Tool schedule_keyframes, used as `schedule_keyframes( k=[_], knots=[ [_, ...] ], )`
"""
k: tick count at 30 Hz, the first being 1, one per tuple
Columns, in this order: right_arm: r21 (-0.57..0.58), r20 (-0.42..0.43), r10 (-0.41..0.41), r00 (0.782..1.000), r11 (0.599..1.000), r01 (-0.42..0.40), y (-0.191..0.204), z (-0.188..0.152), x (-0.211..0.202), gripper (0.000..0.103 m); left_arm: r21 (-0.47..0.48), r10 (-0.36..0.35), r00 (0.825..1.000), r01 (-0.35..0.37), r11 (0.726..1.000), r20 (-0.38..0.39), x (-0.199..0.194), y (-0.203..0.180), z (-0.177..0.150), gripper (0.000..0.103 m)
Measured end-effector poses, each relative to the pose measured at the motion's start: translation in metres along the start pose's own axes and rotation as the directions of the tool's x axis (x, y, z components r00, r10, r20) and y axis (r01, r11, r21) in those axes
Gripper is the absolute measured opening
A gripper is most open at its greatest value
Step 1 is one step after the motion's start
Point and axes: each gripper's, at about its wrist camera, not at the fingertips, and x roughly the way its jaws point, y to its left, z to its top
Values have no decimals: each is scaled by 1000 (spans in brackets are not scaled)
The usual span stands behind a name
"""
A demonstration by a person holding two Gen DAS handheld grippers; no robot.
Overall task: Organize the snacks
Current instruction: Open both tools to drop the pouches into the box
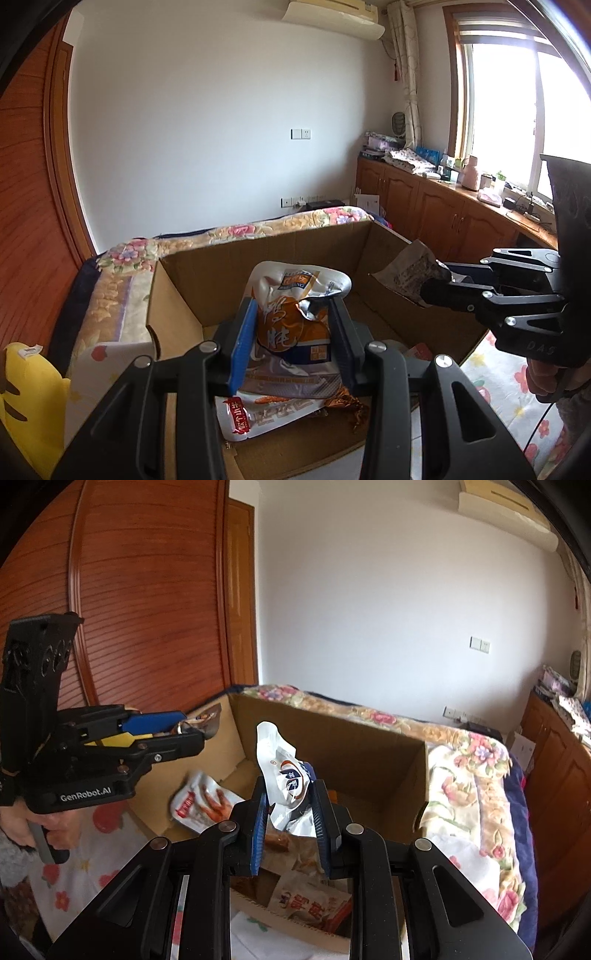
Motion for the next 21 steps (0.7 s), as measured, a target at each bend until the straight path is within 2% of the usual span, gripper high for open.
schedule_keyframes(
  k=[11, 13, 17, 19, 20, 21],
  knots=[
    [26, -74, 6, 997, 1000, -4, -8, -12, 27, 22, -9, 4, 999, -5, 1000, -41, 14, 0, -8, 41],
    [27, -88, 8, 996, 1000, -6, -7, -14, 30, 22, -10, 10, 999, -10, 1000, -41, 14, 0, -8, 45],
    [27, -111, 13, 994, 1000, -10, -8, -18, 35, 23, -16, 11, 999, -12, 1000, -41, 12, 1, -9, 47],
    [26, -105, 13, 994, 1000, -10, -8, -18, 34, 26, -17, 10, 999, -10, 1000, -39, 6, -1, -10, 47],
    [26, -106, 18, 994, 1000, -15, -7, -18, 32, 34, -16, 10, 999, -10, 1000, -38, 4, -2, -10, 48],
    [28, -108, 20, 994, 999, -17, -6, -17, 32, 37, -13, 10, 999, -11, 1000, -38, 1, -3, -11, 48]
  ],
)
